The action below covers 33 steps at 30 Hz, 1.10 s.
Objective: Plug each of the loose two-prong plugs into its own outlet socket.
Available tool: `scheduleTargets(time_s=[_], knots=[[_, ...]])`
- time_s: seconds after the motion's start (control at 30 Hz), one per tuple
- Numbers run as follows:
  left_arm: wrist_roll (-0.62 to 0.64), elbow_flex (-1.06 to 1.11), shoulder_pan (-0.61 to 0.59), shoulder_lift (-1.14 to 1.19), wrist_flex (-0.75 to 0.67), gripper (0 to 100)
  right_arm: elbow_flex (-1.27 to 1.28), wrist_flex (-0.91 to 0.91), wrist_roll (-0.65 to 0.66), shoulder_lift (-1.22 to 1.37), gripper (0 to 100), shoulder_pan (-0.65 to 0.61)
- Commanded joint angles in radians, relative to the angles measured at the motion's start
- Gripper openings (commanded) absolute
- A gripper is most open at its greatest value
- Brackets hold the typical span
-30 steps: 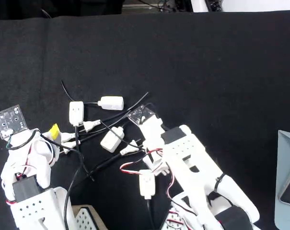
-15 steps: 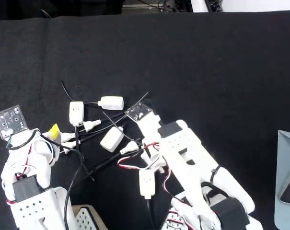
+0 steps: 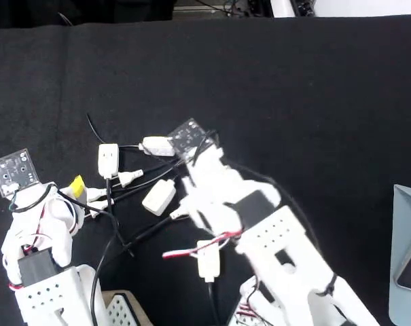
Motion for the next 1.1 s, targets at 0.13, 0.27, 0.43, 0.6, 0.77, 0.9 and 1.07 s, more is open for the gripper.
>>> scheduleTargets(time_s=[0.13, 0.27, 0.43, 0.6, 0.77, 0.9, 1.07], knots=[[0.003, -0.038, -0.012, -0.011, -0.023, 27, 0.251, -0.617, -0.087, -0.027, 1.1, -0.163], [0.003, -0.038, -0.012, -0.011, -0.023, 27, 0.332, -0.795, -0.091, -0.025, 1.1, -0.199], [0.003, -0.038, -0.012, -0.011, -0.023, 27, 0.351, -0.864, -0.13, 0.036, 1.1, -0.207], [0.003, -0.038, -0.012, -0.011, -0.023, 27, 0.354, -0.997, -0.133, 0.202, 1.1, -0.249], [0.003, -0.038, -0.012, -0.011, -0.023, 27, 0.352, -1.066, -0.078, 0.328, 1.1, -0.245], [0.003, -0.038, -0.012, -0.011, -0.023, 27, 0.354, -1.066, -0.057, 0.344, 1.1, -0.219], [0.003, -0.038, -0.012, -0.011, -0.023, 27, 0.366, -1.06, -0.055, 0.349, 1.1, -0.201]])
